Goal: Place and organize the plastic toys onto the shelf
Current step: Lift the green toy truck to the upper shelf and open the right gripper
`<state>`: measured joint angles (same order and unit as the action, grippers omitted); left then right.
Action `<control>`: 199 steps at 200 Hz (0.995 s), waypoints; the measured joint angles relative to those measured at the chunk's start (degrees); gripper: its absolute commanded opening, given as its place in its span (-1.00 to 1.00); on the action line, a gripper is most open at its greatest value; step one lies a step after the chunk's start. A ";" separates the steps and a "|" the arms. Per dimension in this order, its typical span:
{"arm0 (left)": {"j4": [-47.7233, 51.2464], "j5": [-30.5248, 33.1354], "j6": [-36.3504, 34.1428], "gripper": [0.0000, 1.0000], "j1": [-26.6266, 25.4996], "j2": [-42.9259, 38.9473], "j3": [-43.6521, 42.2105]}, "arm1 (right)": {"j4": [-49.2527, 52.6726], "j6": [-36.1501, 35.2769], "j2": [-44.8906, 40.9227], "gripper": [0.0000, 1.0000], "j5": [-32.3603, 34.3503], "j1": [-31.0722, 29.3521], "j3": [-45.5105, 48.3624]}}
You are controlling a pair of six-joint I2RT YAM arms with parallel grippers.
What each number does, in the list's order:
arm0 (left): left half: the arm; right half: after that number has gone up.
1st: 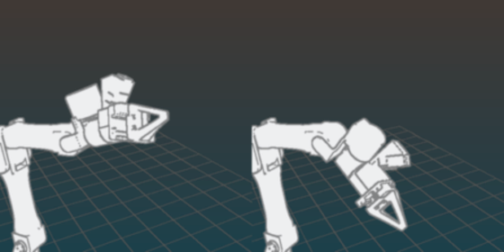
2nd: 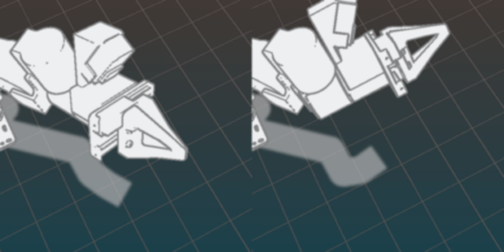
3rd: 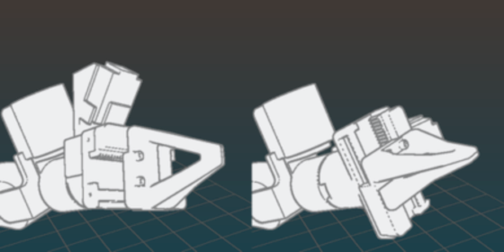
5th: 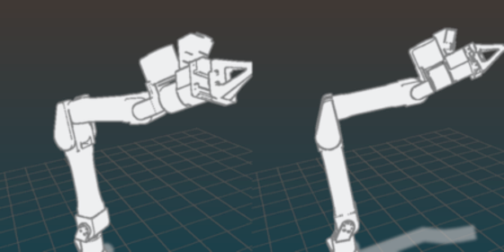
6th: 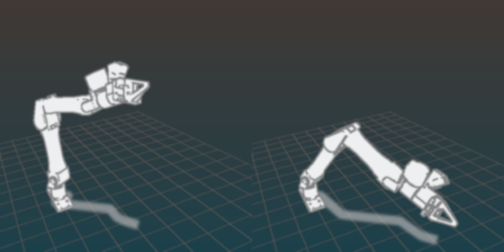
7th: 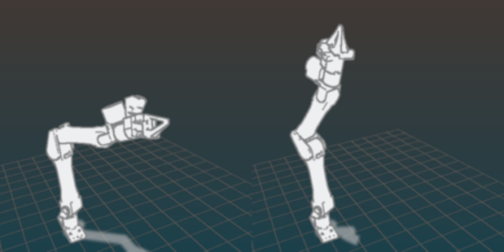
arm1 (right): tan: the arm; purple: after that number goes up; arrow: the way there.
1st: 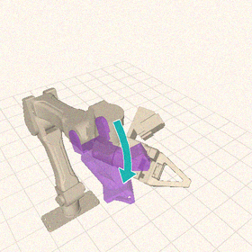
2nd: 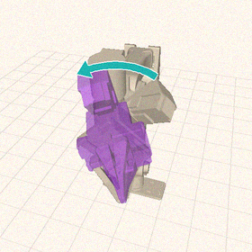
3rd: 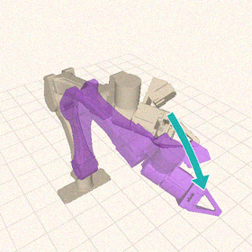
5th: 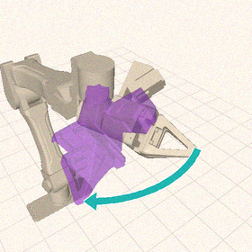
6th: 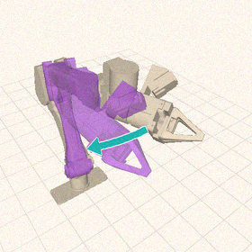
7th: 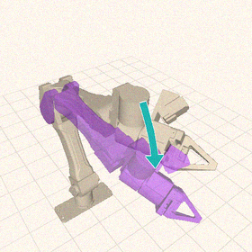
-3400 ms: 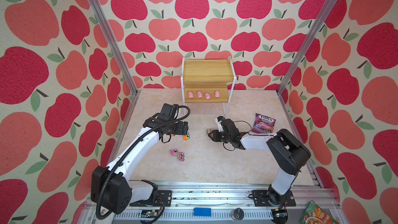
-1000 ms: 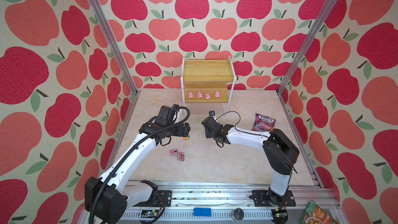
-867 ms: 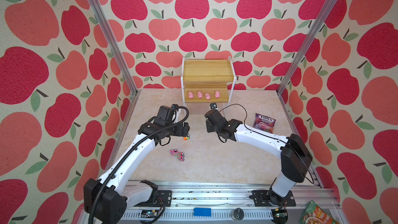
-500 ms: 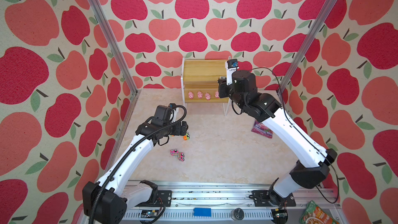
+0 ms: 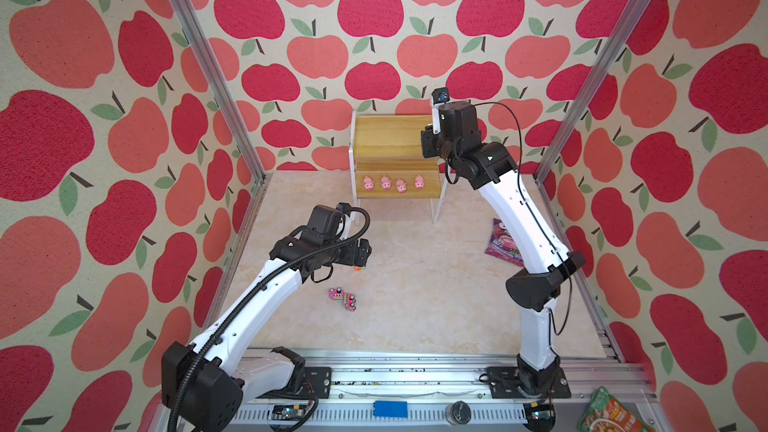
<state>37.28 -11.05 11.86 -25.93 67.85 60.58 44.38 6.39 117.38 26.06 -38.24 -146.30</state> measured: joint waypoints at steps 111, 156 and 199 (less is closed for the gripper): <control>-3.69 -3.43 -2.89 0.86 -3.78 -3.28 -2.93 | 1.57 1.92 4.76 -0.50 -4.63 4.94 -3.06; -5.09 -4.02 -3.74 0.87 -3.82 -4.57 -3.98 | 1.14 3.08 7.10 -0.48 -5.64 5.70 -3.45; -5.84 -4.00 -3.91 0.87 -3.82 -4.57 -4.13 | 0.70 3.76 7.63 -0.38 -5.90 6.16 -3.93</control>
<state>31.44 -15.05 7.94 -29.76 63.29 56.45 45.08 10.15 125.01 20.16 -32.08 -150.23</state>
